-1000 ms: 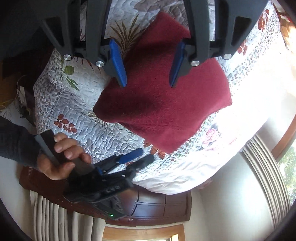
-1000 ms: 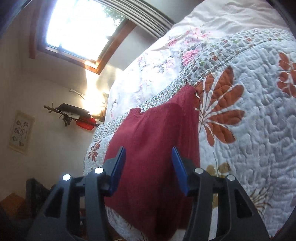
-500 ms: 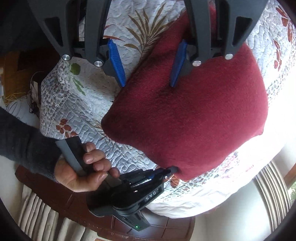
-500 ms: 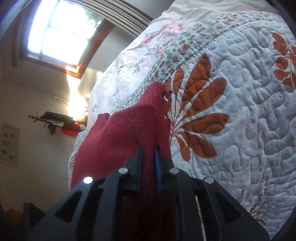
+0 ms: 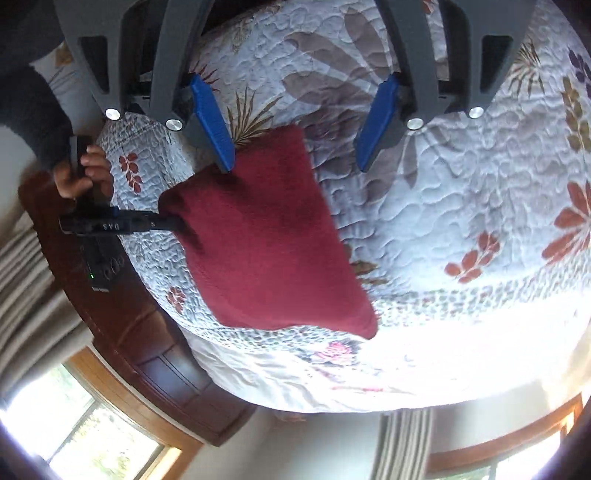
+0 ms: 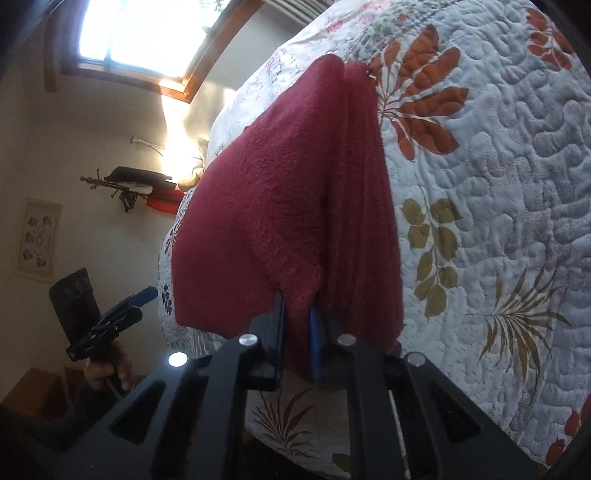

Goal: Fold small clothes

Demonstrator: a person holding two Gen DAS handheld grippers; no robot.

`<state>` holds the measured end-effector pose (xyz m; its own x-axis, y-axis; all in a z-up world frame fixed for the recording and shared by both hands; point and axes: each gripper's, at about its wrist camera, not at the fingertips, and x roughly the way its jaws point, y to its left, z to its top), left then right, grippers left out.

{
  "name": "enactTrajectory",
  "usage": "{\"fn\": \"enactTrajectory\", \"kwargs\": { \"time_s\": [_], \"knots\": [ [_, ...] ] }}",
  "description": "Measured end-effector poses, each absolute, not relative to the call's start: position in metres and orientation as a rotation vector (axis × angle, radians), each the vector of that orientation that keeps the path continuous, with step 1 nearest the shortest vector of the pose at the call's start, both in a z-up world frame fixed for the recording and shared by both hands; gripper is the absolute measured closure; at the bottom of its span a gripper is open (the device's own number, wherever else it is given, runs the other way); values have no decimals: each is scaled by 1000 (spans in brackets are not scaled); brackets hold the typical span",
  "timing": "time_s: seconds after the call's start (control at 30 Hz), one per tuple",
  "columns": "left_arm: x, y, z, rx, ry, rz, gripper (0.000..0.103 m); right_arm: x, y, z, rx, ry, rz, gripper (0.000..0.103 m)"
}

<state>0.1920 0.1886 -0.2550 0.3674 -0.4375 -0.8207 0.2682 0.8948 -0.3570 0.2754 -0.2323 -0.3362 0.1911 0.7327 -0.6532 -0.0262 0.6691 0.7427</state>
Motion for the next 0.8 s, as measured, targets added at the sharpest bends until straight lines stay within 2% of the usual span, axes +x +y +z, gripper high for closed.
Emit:
{"fn": "enactTrajectory", "kwargs": {
  "time_s": [0.2, 0.27, 0.33, 0.47, 0.5, 0.53, 0.6, 0.67, 0.7, 0.77, 0.8],
  "knots": [
    [209, 209, -268, -406, 1116, -493, 34, 269, -250, -381, 746, 1362, 509, 97],
    [220, 208, -281, -487, 1155, -532, 32, 272, -247, -366, 733, 1339, 536, 93],
    [231, 206, -297, -549, 1202, -550, 30, 270, -250, -342, 717, 1297, 560, 84],
    [245, 203, -318, -612, 1237, -564, 30, 270, -249, -281, 591, 1146, 534, 84],
    [247, 203, -320, -642, 1233, -579, 30, 272, -243, -268, 576, 1113, 559, 81],
    [249, 203, -321, -672, 1223, -592, 29, 273, -233, -259, 564, 1086, 603, 73],
    [253, 203, -326, -734, 1215, -612, 27, 279, -205, -258, 540, 1083, 707, 63],
    [257, 202, -333, -799, 1220, -629, 26, 290, -175, -276, 516, 1140, 782, 63],
    [259, 200, -336, -826, 1223, -641, 26, 292, -168, -291, 505, 1179, 792, 70],
    [264, 197, -342, -861, 1232, -658, 26, 294, -170, -322, 466, 1250, 727, 103],
    [265, 195, -345, -875, 1238, -669, 26, 296, -182, -337, 520, 1265, 714, 103]
  ]
}}
